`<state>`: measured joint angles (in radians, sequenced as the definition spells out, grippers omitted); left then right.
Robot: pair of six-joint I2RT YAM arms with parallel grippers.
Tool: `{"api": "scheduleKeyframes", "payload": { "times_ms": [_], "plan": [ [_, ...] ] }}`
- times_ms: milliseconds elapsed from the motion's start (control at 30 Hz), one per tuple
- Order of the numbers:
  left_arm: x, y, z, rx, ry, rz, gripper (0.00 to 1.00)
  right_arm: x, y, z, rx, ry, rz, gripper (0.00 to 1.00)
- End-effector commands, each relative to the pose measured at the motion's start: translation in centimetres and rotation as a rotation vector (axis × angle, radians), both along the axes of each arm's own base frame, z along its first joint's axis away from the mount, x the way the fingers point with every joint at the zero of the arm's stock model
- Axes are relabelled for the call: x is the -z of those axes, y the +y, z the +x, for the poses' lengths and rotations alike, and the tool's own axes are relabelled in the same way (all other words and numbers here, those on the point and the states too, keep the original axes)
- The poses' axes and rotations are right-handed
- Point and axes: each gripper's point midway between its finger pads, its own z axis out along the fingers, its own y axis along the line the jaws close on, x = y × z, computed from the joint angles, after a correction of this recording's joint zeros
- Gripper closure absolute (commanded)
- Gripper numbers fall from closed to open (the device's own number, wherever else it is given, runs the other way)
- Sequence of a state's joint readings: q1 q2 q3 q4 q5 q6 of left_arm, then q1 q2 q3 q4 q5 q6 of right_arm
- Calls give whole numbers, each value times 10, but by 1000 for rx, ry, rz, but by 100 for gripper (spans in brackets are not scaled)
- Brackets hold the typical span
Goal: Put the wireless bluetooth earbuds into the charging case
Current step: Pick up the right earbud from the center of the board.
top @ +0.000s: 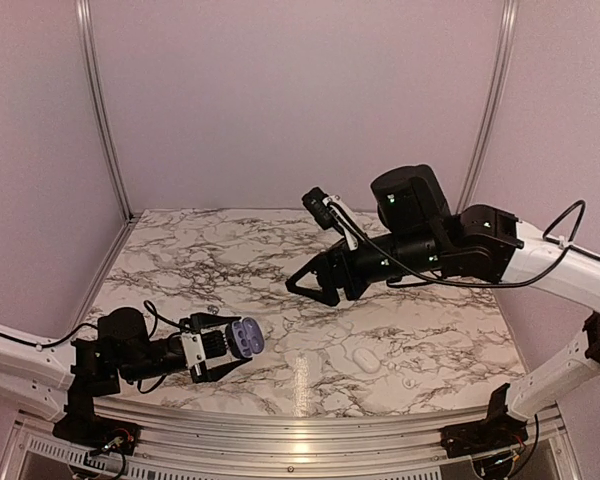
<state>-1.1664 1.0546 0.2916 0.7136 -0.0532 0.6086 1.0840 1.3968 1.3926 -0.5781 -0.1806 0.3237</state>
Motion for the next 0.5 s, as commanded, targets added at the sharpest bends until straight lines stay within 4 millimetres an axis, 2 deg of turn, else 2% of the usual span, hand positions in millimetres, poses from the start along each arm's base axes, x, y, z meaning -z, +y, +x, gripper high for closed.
{"api": "scheduleKeyframes", "payload": {
  "times_ms": [0, 167, 300, 433, 467],
  "plan": [
    [-9, 3, -42, 236, 32, -76, 45, -12, -11, 17, 78, -140, 57, 28],
    [-12, 8, -54, 294, 13, -92, 46, 13, -9, 27, 90, -194, 21, 28],
    [-12, 13, -44, 228, 4, -95, 46, 35, -3, 43, 134, -210, -44, 28],
    [-17, 20, -37, 177, 3, -113, 50, 62, 18, 53, 112, -193, -113, 29],
    [-18, 21, -38, 182, 4, -117, 50, 76, 26, 57, 105, -182, -144, 30]
  ]
}}
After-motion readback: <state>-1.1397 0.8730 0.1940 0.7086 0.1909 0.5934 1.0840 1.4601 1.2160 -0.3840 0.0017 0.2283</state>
